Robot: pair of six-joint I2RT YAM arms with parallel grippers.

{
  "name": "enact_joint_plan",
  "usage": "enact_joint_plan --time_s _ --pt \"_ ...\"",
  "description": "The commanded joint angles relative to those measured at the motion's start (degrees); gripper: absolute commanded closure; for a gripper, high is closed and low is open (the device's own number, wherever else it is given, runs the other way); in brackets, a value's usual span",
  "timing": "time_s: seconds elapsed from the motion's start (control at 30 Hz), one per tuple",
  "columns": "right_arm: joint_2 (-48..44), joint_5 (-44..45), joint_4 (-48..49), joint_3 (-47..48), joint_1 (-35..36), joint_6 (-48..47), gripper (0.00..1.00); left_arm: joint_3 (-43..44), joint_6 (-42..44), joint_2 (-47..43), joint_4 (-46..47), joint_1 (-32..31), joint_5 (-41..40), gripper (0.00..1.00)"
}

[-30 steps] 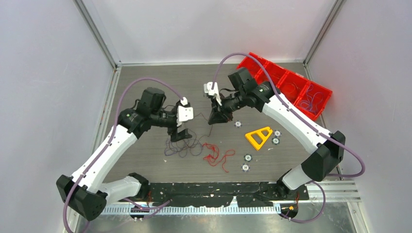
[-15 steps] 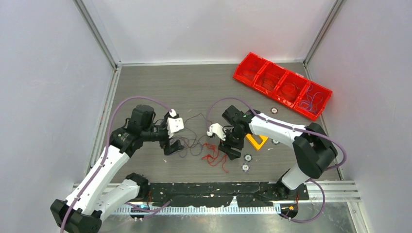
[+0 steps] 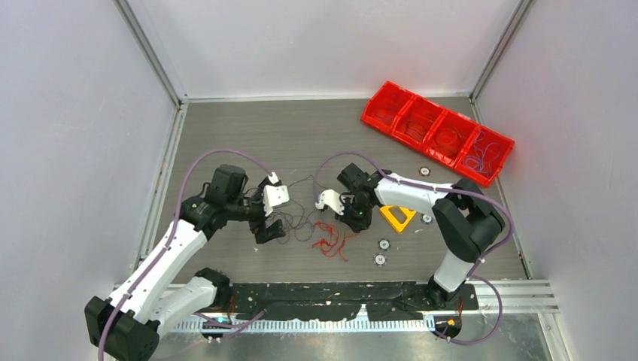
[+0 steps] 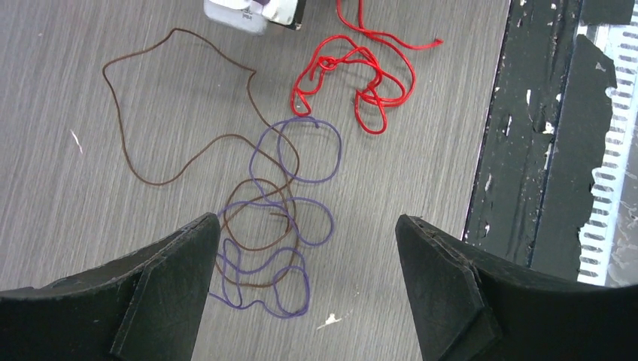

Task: Untangle the cables

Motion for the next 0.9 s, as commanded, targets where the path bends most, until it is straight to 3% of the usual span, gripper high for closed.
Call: enact_joint_plan --time_s 0.0,0.1,0.27,0.4,0.73,0.87 --pt "-5.81 -1.95 -2.2 -1.43 0.43 -3.19 0.94 -1.55 0.7 0.4 4.83 0.25 2.22 0.11" --pt "-15.97 -4.13 -1.91 -1.23 -0.16 -3.09 0.95 -2.73 3.14 2.4 7.75 -1.09 1.34 0.14" --pt "-29.38 -6.76 -2.16 0.29 -0.47 -1.22 0.95 -3.88 6.07 4.76 15.17 -6.24 -2.59 0.29" --pt "-36.77 -8.17 -2.37 5.11 -0.47 1.09 0.95 -4.3 4.93 5.34 20.03 -7.05 -2.53 0.34" --pt "-40.6 -7.96 -0.36 21.0 -0.45 7.71 0.95 -4.02 6.66 8.33 25.42 -9.99 -1.75 0.12" --pt "-38.93 -7.28 1.21 27.98 -0.44 10.02 0.95 -3.67 1.15 8.52 30.25 -10.38 -2.34 0.06"
